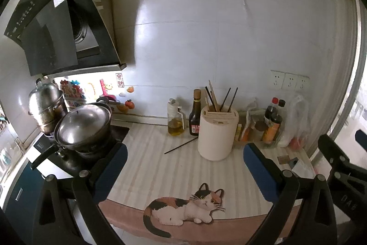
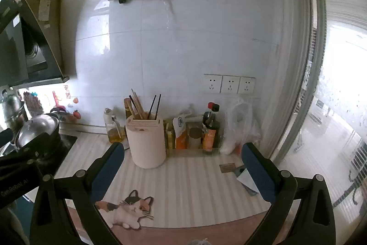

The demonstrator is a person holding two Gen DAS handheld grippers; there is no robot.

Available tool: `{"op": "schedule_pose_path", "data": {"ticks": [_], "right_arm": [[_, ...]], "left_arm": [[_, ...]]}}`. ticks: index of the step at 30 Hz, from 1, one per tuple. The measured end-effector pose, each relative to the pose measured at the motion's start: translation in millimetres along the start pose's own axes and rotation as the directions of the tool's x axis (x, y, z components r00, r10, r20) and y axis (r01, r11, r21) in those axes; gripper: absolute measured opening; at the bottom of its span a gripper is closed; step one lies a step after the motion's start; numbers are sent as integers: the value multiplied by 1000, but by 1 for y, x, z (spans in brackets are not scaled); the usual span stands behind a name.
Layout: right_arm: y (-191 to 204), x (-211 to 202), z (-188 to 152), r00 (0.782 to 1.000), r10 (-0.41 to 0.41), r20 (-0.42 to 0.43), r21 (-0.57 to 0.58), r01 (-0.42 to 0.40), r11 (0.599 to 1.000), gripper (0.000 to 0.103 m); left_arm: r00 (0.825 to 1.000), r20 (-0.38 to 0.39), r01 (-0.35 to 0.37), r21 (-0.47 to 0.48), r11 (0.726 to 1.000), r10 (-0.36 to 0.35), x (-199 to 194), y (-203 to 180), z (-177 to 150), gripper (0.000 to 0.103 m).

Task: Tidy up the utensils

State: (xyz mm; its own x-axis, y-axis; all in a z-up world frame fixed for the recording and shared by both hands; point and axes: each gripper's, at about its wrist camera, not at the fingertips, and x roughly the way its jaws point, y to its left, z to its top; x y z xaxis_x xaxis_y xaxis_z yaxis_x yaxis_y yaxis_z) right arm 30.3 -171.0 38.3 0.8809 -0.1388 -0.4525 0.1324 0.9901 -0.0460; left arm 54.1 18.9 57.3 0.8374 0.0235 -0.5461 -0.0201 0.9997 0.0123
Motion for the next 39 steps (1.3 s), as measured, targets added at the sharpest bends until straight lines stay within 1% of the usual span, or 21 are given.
{"op": "schedule_pose_path", "data": {"ticks": [6, 13, 20, 23, 28, 39], "right_arm": [[-3, 1, 2, 1000, 15, 4, -7, -15, 1000, 103], [-5, 5, 3, 999, 32, -4, -4, -32, 999, 103], [-6, 8, 3, 1000, 30, -1, -3, -30, 1000, 103], [-7, 8, 1, 999, 31, -8, 0, -31, 1000, 103], [-8, 7, 1, 999, 30, -18, 5, -30, 1000, 103], [-5, 10, 2, 999, 31, -29, -5, -31, 999, 103]], "left_arm": [[1000, -15, 1, 12, 1000, -1, 1, -6, -3, 103], [1000, -13, -4, 10, 1000, 4, 0, -6, -4, 103], [1000, -12, -6, 15, 1000, 6, -2, -4, -5, 103], [1000, -19, 3, 7, 1000, -3, -1, -3, -4, 103], [998, -63, 31, -2, 1000, -31, 2, -1, -4, 103], [997, -68, 21, 10, 1000, -21, 1, 0, -2, 103]]}}
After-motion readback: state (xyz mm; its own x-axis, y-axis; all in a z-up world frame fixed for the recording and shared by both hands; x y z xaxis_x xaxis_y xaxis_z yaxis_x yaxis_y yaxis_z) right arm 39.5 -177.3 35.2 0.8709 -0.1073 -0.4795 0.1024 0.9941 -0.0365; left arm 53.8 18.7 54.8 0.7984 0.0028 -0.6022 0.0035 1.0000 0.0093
